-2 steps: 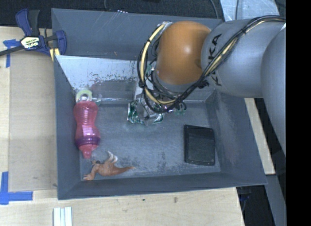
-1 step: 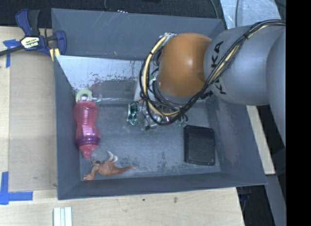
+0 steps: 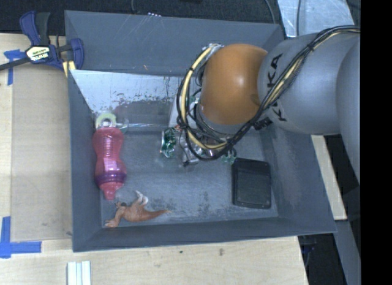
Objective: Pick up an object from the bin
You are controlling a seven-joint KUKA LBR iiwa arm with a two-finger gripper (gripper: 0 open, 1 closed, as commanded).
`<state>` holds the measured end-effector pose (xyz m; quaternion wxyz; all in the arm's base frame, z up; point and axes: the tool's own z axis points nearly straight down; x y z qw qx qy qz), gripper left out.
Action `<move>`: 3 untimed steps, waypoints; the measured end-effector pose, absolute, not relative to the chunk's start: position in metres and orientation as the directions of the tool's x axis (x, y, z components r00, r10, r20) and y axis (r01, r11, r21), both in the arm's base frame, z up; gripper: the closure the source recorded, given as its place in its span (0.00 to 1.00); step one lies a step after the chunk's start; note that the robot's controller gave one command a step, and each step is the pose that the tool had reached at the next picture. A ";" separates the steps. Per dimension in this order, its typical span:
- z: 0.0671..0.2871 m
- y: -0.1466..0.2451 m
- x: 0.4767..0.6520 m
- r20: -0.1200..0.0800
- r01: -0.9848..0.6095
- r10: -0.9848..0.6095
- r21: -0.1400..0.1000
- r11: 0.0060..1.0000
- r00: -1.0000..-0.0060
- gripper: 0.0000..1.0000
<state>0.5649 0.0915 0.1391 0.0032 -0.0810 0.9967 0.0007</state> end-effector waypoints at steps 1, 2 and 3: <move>0.206 0.064 0.572 -0.010 -0.100 -0.100 0.001 0.995 -0.995 1.00; 0.228 0.068 0.591 -0.024 0.010 0.010 0.002 1.000 -1.000 1.00; 0.216 0.083 0.587 -0.009 0.196 0.196 0.004 0.981 -0.981 1.00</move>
Offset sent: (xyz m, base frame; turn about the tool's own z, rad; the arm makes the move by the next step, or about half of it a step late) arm 0.0408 -0.0011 0.0546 0.3640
